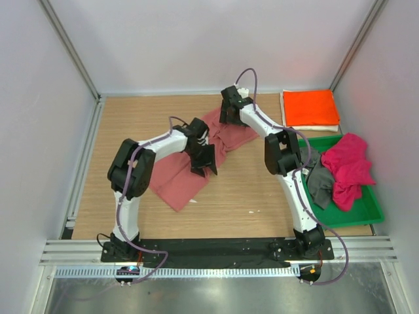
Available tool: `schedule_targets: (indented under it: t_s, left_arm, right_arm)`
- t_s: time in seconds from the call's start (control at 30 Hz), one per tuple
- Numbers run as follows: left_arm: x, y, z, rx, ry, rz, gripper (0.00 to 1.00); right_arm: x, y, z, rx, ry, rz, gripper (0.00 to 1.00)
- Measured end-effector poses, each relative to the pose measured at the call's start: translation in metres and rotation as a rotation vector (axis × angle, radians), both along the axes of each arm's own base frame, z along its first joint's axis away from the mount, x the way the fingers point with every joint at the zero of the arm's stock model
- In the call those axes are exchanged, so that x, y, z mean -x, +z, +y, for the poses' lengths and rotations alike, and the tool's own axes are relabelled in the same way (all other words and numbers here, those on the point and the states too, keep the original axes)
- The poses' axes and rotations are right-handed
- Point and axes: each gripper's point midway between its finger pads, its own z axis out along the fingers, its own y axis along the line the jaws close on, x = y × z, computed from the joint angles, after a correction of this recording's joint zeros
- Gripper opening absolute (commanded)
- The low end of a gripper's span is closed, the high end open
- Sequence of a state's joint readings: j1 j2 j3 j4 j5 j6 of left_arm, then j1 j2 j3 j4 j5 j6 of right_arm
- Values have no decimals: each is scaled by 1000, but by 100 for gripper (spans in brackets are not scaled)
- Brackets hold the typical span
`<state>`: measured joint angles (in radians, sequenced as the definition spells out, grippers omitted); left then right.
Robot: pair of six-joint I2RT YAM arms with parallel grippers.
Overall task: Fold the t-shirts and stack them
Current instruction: Fold the tshirt
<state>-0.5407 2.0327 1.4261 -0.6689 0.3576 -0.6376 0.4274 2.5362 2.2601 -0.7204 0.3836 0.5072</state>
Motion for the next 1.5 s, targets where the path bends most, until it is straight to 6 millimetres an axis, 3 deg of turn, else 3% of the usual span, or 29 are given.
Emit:
schedule_targets:
  t_s: [0.1, 0.2, 0.3, 0.43, 0.53, 0.63, 0.7, 0.8, 0.9, 1.07, 1.27, 1.4, 1.5]
  left_arm:
    - [8, 3, -25, 27, -51, -2, 65]
    - [6, 8, -25, 10, -60, -25, 83]
    - [-3, 22, -10, -37, -61, -79, 89]
    - [-18, 68, 11, -92, -67, -230, 95]
    - [-31, 107, 34, -154, -74, -382, 97]
    - [-37, 121, 62, -214, -79, -459, 97]
    - [-37, 110, 82, -246, -71, -437, 98]
    - [-28, 71, 112, -291, -49, -336, 100]
    - [-10, 37, 124, -314, -58, -236, 100]
    - [15, 5, 121, -326, -104, -151, 100]
    - [30, -9, 113, -323, -95, -113, 98]
    - [39, -10, 107, -326, -84, -137, 96]
    - [64, -11, 86, -295, -116, -126, 96]
  right_arm:
    - [-8, 2, 1, 18, 66, -17, 100]
    - [-10, 3, 0, 33, 115, -16, 100]
    - [-8, 6, -1, 44, 149, -8, 100]
    - [1, 21, -2, 33, 163, 6, 100]
    - [10, 47, -2, -3, 136, -4, 100]
    - [17, 73, 2, -57, 86, -27, 100]
    - [22, 83, 7, -85, 60, -31, 100]
    - [29, 87, 18, -116, 34, -26, 100]
    - [34, 81, 26, -117, 17, -3, 100]
    - [29, 55, 35, -86, 4, 16, 100]
    - [26, -2, 31, -6, 26, 76, 100]
    - [13, -1, 33, 22, 97, 36, 100]
    - [6, 0, 38, 29, 152, 13, 100]
